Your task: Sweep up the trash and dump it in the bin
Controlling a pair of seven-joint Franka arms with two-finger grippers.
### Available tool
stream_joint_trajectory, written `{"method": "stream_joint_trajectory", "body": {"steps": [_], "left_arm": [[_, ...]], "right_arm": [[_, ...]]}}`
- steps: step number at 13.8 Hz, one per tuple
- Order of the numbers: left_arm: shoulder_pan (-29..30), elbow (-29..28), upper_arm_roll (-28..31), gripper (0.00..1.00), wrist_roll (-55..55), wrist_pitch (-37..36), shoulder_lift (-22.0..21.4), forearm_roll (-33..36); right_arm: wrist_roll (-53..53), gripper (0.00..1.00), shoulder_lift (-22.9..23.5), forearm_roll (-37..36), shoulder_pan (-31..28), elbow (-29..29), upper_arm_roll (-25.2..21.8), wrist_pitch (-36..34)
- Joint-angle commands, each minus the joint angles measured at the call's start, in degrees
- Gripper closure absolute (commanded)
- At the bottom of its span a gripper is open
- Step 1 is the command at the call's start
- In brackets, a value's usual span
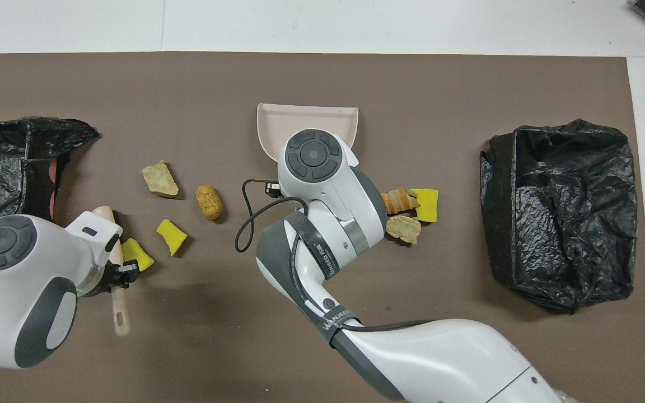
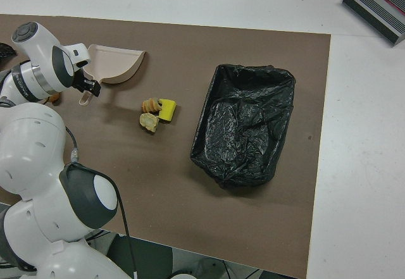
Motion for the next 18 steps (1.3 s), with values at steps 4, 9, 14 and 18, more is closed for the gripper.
{"method": "stream_joint_trajectory", "body": {"steps": [4,9,14,18], "left_arm": [[-6.36,4.35,-0.44,1.0,0.26,4.32,6.74,0.07],[-14.45,6.03,-0.53,1.0,2.63,4.32,7.37,-0.45],[-15.43,10.76,0.17,1.0,2.99,-1.9,6.31,-0.63],[-10.09,13.42,0.62,1.0,10.43,-4.21,6.05,-0.63]], "right_arm": [[-13.27,1.0,-0.67,0.68,-1.12,0.14,0.13,-0.62],[-40.18,1.0,-14.88,-0.45,-2.44,-14.41,-0.22,-6.51],[-64.99,1.0,-22.46,-0.63,-2.52,-26.3,-0.31,-6.25],[-75.45,1.0,-23.79,-4.23,-3.75,-29.04,-0.31,-5.72]]}}
